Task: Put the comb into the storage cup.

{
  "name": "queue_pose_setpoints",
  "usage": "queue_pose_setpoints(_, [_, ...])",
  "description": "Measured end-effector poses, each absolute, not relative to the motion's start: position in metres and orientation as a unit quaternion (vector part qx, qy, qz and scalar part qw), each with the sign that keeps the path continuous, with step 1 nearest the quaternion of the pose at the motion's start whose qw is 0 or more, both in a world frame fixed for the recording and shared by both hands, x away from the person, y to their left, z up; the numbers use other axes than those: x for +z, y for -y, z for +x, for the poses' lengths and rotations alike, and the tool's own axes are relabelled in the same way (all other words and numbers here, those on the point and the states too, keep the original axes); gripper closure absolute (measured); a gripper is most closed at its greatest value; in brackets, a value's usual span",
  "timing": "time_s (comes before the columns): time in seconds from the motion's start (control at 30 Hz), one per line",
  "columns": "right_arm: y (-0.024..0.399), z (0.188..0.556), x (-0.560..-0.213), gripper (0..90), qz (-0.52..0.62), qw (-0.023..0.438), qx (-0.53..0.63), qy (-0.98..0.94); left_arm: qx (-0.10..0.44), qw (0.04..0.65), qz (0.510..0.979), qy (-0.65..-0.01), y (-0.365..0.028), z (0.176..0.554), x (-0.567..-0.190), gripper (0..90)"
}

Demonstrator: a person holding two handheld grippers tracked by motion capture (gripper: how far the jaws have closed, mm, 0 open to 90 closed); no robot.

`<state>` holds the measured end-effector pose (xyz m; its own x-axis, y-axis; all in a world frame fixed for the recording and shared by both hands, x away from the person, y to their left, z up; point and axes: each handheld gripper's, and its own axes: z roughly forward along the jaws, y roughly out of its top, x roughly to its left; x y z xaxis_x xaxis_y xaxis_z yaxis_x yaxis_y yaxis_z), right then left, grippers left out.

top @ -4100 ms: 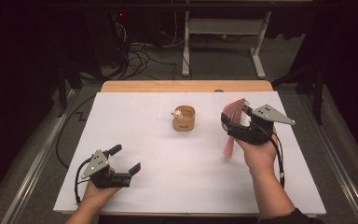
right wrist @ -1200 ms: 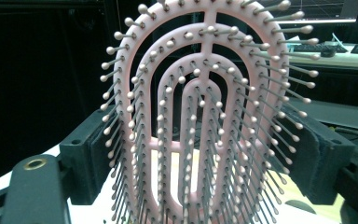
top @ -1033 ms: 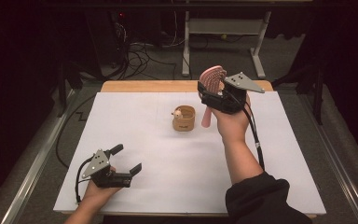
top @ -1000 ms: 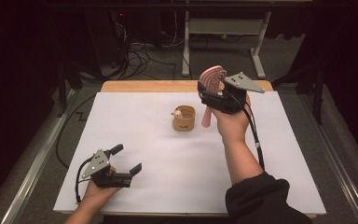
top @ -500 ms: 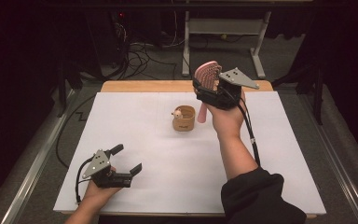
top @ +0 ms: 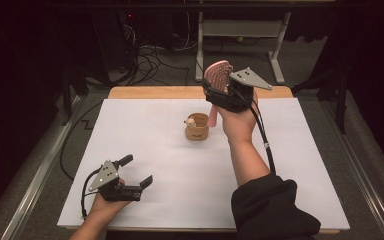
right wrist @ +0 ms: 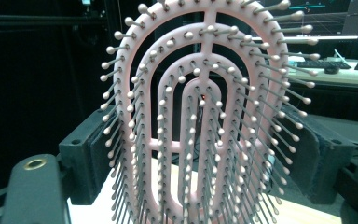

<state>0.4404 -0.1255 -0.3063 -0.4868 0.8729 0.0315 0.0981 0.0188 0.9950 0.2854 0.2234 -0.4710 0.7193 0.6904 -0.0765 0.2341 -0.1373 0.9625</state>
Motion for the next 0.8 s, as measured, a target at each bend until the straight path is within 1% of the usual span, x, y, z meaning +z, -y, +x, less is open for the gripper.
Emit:
queue_pose_setpoints(0.43, [0.116,0.449,-0.308,20.2,0.383,0.334,0.588,-0.629,0.197,0.574,0.729,-0.318,-0.224,0.284,-0.471,0.0])
queue_pose_setpoints(0.8, [0.109,0.463,-0.313,20.2,0.397,0.316,0.595,-0.623,0.194,0.579,0.725,-0.318,-0.225,0.285,-0.471,0.0])
